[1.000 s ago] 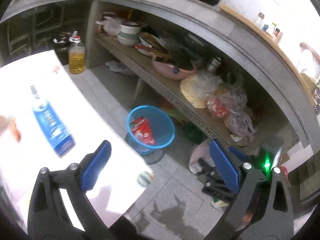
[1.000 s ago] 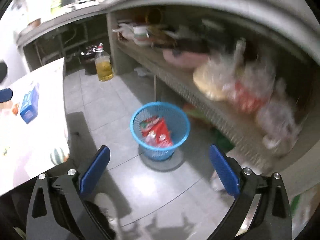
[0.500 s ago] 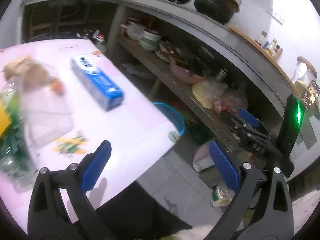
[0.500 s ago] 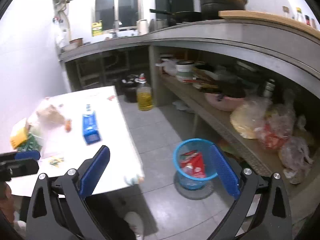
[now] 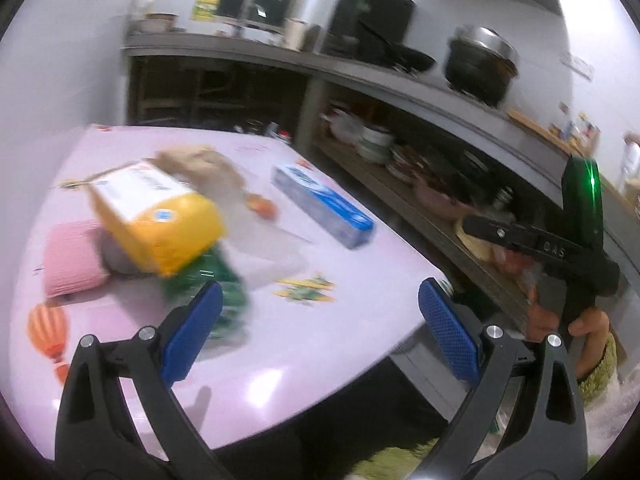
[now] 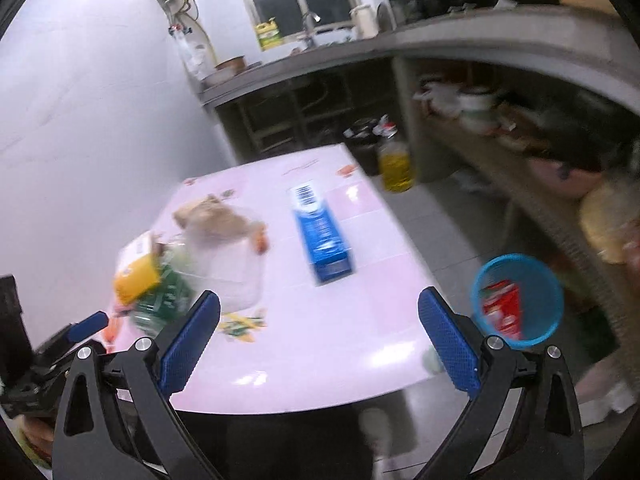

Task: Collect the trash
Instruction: 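Move both grippers back from the wastebasket to the table, then grasp the white-and-yellow medicine box with the left gripper and lift it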

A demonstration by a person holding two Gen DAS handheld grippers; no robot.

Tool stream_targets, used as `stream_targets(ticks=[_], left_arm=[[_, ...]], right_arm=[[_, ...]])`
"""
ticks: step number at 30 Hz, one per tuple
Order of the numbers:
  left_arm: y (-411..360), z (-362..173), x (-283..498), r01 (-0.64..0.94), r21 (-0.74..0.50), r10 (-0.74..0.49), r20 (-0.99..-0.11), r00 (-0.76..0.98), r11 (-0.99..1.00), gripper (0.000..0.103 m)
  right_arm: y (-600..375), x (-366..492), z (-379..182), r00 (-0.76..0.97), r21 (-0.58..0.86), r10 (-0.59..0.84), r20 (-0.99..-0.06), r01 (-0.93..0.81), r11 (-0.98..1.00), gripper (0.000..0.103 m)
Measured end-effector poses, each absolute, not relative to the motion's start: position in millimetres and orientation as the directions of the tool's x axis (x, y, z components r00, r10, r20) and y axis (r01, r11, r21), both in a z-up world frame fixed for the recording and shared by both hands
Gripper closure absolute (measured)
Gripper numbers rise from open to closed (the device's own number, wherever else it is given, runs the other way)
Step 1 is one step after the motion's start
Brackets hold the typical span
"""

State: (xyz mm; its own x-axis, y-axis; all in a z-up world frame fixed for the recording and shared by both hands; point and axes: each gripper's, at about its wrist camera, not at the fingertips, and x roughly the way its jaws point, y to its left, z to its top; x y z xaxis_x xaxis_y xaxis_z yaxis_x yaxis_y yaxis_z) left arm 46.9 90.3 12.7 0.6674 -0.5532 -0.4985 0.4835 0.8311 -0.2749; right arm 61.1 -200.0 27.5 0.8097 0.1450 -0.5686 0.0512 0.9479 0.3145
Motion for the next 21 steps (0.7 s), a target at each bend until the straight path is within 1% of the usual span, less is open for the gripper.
stream_targets(ticks=[5, 8, 11, 13, 15, 19, 21], left_arm=[[125, 22, 62, 0.379, -0.287, -0.475, -0.472, 0.743, 0.880, 0.009], [144, 25, 81, 0.298, -0.316, -0.422, -0.479, 0.770, 0.901, 0.009], [158, 26, 117, 0.196, -0.376, -0.382, -0.524, 0.761, 0.906, 0.009], [161, 26, 144, 0.121, -0.379, -0.337, -0.579, 0.743, 0.918, 0.009], [161, 26, 168, 0.067, -0.388, -0.309, -0.606, 0.734, 0.919, 0.009], [153, 23, 200, -0.019, -0.351, -0.229, -0.651, 0.723, 0.936, 0.009], [145, 19, 210, -0.054, -0.313, -0.185, -0.683, 0.706, 0.948, 0.009]], right_arm=[[-183, 79, 24, 0.789, 0.353, 0.207, -0.579, 0.014, 0.935, 0.008], [-172, 87, 22, 0.778, 0.354, 0.226, -0.586, -0.006, 0.935, 0.009], [-164, 93, 20, 0.768, 0.354, 0.245, -0.592, -0.025, 0.935, 0.009], [-160, 96, 19, 0.760, 0.352, 0.252, -0.599, -0.033, 0.936, 0.009], [-156, 99, 16, 0.754, 0.348, 0.254, -0.605, -0.036, 0.937, 0.009], [-156, 102, 13, 0.750, 0.348, 0.250, -0.613, -0.028, 0.937, 0.009], [-159, 104, 8, 0.745, 0.354, 0.250, -0.619, -0.020, 0.935, 0.009]])
